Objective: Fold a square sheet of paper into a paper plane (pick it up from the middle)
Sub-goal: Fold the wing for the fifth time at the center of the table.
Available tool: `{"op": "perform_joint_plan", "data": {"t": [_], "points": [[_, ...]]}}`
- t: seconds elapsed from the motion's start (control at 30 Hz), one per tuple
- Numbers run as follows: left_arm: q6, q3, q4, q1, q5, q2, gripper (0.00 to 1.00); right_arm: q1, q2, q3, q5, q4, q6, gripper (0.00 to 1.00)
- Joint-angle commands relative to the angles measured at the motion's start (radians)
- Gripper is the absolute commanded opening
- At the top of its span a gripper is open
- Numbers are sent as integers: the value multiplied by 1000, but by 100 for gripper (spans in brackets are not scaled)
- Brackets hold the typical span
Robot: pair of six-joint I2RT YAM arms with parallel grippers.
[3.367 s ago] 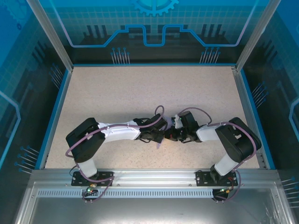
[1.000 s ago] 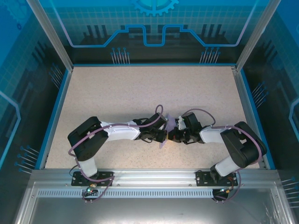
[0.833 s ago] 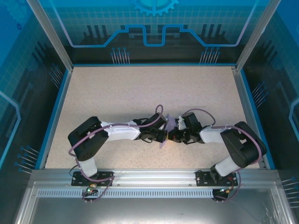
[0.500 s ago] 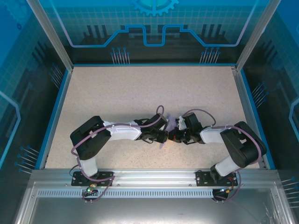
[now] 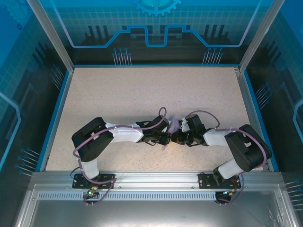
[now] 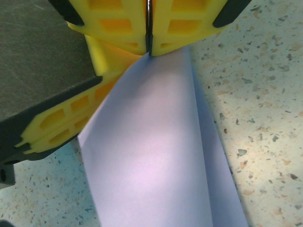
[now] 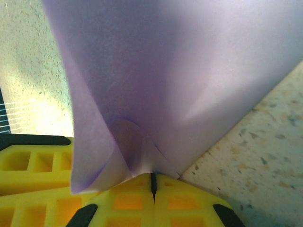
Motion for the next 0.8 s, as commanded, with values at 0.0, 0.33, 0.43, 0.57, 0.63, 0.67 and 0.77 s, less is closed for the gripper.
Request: {"op": "perform_joint_plan", "data": {"t": [0.0, 0.33, 0.43, 0.57, 0.63, 0.67, 0.77], "points": [[-12, -26, -5, -4, 22, 29, 10, -25, -45, -5, -3, -43, -7, 5], [-2, -20, -8, 0, 21, 21, 10, -86, -110, -30, -75, 20, 50, 10], [-4, -20, -7, 0, 22, 22, 10, -91, -126, -27, -91, 23, 52, 24], [-7, -19, 0, 0, 26, 22, 10, -93, -126, -24, -105, 35, 64, 30], [-7, -19, -1, 0, 24, 20, 10, -93, -119, -25, -100, 36, 64, 30], [-6, -19, 0, 0, 24, 18, 10, -92, -111, -24, -101, 36, 64, 30], [-7, -20, 2, 0, 25, 11, 10, -92, -83, -21, -98, 38, 61, 30]]}}
